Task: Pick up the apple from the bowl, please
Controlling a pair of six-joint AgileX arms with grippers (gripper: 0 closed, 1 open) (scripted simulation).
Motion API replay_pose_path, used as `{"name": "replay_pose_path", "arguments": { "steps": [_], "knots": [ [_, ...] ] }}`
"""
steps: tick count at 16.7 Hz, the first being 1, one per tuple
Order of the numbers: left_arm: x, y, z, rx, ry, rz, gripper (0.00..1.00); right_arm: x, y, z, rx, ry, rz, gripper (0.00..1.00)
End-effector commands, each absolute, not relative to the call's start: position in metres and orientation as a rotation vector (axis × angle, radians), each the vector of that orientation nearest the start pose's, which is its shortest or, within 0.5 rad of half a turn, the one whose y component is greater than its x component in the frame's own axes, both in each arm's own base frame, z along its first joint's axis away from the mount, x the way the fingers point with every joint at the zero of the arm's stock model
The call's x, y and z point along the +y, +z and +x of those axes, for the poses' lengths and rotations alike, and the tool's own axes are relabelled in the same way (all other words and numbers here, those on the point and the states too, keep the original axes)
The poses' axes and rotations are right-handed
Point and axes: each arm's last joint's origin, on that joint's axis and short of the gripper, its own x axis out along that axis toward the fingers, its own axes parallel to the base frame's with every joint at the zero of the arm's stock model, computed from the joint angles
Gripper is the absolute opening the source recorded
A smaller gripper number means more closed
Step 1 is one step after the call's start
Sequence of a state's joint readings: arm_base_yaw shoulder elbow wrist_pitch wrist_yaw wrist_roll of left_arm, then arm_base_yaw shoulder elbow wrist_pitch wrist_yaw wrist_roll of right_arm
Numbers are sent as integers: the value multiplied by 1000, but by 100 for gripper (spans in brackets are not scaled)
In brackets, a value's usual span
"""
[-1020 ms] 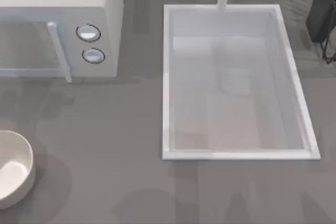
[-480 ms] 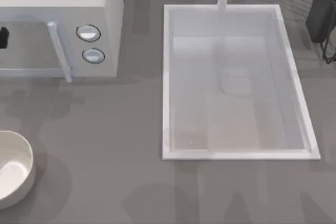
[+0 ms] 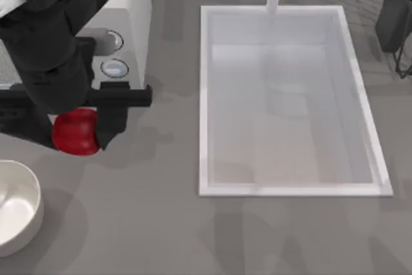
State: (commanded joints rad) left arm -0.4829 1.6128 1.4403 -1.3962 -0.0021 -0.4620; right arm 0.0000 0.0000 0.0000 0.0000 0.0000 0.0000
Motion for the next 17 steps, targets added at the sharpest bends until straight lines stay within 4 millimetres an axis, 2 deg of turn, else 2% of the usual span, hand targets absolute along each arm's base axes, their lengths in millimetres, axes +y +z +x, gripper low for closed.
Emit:
{"name": "replay_pose_path", "arguments": {
  "steps": [3,8,11,17],
  "knots": [
    [-146,269,252,1571,-16,16,0,-1,160,106,0,0,0,100],
    [-145,265,253,1572,-14,15,0,-1,160,106,0,0,0,100],
    [-147,238,256,1577,-12,18,0,-1,160,106,0,0,0,100],
    [-147,167,254,1565,-18,13,0,-1,160,106,0,0,0,100]
  ]
}}
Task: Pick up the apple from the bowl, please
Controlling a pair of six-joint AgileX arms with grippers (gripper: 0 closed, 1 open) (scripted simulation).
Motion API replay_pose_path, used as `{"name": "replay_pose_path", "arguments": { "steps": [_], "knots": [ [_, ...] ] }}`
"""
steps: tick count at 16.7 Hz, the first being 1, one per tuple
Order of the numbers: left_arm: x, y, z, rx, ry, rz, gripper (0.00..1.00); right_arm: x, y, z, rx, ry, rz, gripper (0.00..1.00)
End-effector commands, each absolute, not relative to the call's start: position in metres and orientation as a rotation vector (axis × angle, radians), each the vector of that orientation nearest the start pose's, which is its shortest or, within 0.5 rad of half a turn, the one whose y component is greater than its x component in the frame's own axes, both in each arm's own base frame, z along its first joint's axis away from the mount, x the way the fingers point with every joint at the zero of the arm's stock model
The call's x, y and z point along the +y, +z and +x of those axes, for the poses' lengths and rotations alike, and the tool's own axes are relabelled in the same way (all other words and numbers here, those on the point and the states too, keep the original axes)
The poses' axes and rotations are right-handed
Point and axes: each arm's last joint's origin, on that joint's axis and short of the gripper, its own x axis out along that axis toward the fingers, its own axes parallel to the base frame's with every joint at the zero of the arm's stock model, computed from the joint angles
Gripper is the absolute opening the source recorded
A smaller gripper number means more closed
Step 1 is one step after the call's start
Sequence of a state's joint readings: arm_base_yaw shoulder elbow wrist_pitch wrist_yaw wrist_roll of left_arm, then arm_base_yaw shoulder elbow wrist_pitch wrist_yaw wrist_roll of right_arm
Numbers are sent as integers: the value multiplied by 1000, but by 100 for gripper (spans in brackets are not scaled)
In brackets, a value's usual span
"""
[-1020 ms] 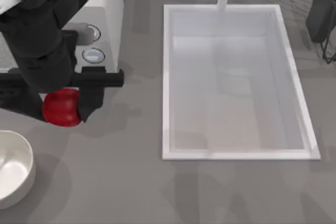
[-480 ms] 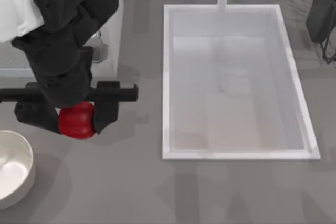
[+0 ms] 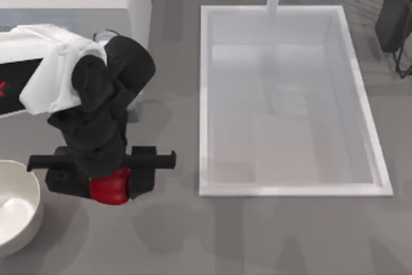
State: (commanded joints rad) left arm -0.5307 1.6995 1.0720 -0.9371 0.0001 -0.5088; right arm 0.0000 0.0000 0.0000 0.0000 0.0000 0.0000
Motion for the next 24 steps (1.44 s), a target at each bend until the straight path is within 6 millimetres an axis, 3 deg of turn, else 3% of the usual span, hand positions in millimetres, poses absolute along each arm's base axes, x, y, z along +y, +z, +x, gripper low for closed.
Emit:
{"name": "replay_pose_path", "arguments": {
  "steps": [5,18,24],
  "knots": [
    [-146,159,252,1571,-16,16,0,-1,160,106,0,0,0,100],
    [-146,159,252,1571,-16,16,98,-1,160,106,0,0,0,100],
    [-146,159,252,1571,-16,16,100,-1,160,106,0,0,0,100]
  ]
}}
